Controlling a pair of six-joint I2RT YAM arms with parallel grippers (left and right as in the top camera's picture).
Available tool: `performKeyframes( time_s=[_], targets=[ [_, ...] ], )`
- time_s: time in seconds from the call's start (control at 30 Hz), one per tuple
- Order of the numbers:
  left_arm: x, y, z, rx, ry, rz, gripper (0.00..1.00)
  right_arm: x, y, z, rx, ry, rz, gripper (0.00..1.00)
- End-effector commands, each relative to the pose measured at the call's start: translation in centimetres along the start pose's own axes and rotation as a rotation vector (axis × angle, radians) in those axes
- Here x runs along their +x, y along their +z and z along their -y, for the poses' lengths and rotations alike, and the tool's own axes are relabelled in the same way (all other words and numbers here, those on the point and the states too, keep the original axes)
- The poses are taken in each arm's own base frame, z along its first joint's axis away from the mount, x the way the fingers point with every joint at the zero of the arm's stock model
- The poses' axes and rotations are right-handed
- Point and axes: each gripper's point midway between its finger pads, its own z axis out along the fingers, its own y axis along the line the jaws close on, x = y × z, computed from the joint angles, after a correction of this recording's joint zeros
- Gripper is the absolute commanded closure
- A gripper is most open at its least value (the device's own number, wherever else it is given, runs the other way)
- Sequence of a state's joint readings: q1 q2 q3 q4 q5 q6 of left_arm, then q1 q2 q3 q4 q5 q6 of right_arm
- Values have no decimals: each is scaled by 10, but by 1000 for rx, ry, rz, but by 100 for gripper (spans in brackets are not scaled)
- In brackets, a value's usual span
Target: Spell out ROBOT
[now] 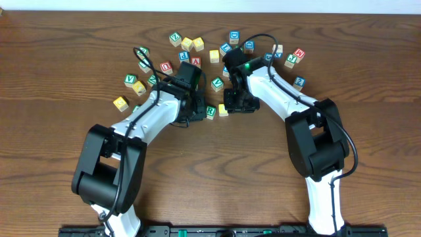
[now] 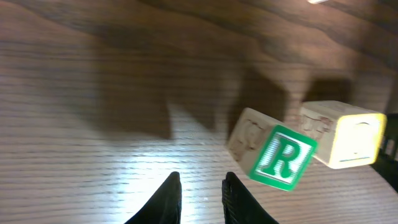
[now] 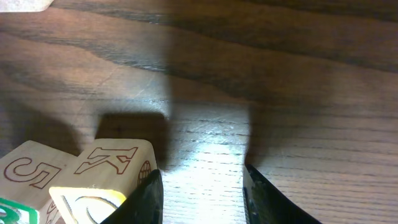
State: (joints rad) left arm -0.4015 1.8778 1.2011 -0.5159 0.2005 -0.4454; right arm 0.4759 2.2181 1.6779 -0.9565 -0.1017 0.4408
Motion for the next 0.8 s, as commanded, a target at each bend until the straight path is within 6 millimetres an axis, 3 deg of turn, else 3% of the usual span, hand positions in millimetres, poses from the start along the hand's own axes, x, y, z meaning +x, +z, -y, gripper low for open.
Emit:
performKeyframes(
  time_s=[0.0,0.77],
  targets=[
    [4,3,3,-7,9,-2,77,5,-5,-9,-14,-5,2,64],
    [15,5,20,5,20,-12,78,11,-5,-16,-36,-11,-22,63]
  ],
)
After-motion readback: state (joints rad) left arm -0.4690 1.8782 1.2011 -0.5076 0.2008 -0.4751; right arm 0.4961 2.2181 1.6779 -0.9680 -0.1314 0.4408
